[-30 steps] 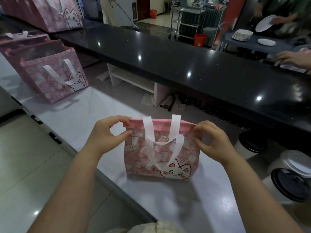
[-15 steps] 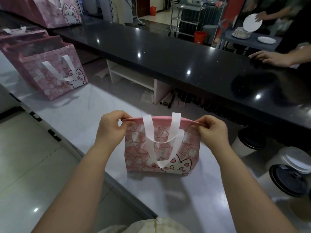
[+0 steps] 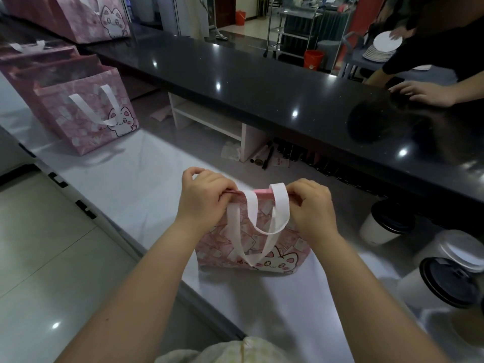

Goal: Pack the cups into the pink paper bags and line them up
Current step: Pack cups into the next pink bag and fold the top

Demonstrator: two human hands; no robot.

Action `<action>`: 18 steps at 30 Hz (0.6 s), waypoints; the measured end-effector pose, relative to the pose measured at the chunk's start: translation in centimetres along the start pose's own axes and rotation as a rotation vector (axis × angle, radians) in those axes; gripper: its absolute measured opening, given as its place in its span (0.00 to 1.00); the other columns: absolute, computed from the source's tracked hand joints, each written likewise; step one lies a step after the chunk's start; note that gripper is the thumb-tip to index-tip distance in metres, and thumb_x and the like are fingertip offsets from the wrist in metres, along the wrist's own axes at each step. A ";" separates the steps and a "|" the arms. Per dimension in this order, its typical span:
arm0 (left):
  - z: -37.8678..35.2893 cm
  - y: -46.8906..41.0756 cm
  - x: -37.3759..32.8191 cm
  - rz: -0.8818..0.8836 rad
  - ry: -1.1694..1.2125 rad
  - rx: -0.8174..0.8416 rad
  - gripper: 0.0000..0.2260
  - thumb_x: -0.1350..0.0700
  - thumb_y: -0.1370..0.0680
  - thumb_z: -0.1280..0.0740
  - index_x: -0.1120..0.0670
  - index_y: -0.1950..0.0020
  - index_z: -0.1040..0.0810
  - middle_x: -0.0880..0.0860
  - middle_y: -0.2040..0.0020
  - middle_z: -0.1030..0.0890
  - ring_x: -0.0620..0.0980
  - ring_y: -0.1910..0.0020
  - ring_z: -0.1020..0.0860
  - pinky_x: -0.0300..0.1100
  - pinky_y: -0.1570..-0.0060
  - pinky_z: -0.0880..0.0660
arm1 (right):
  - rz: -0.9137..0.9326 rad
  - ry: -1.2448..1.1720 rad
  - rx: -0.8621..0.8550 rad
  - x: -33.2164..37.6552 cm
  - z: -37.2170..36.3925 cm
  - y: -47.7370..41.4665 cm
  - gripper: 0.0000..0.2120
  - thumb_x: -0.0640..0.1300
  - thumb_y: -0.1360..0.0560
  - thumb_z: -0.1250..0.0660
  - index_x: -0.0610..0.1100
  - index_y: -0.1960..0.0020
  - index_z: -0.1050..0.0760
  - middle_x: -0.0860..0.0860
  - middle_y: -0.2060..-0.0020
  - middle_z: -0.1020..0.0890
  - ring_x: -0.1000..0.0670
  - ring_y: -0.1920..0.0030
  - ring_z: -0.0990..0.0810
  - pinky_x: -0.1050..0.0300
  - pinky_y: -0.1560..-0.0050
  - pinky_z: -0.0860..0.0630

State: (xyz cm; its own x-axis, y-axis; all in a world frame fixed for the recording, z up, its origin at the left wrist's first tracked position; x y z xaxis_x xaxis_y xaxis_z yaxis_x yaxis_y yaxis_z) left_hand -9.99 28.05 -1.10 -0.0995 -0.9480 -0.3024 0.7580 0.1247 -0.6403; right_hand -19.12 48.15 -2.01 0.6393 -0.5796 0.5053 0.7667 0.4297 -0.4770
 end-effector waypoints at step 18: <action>3.8 -0.6 2.6 0.257 0.328 0.175 0.14 0.54 0.26 0.29 0.47 0.41 0.19 0.42 0.51 0.17 0.42 0.50 0.21 0.35 0.51 0.25 | -0.176 -0.261 0.159 -1.2 2.8 -1.3 0.13 0.42 0.23 0.33 0.58 0.43 0.22 0.66 0.50 0.23 0.64 0.46 0.25 0.60 0.47 0.24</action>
State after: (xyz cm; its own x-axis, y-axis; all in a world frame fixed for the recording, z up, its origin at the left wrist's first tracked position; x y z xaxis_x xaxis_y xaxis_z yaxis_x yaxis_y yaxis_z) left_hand -8.28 24.44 1.16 -0.0710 -0.7464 -0.6617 0.8794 0.2662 -0.3947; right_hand -20.72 50.22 0.01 0.4740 -0.4667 0.7467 0.8532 0.4532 -0.2583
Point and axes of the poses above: each hand's wrist, its own y-axis away from the middle knuckle, its own z-axis out of the back of the hand, x = y × z, the point moved 4 cm from there along -y, towards the middle knuckle
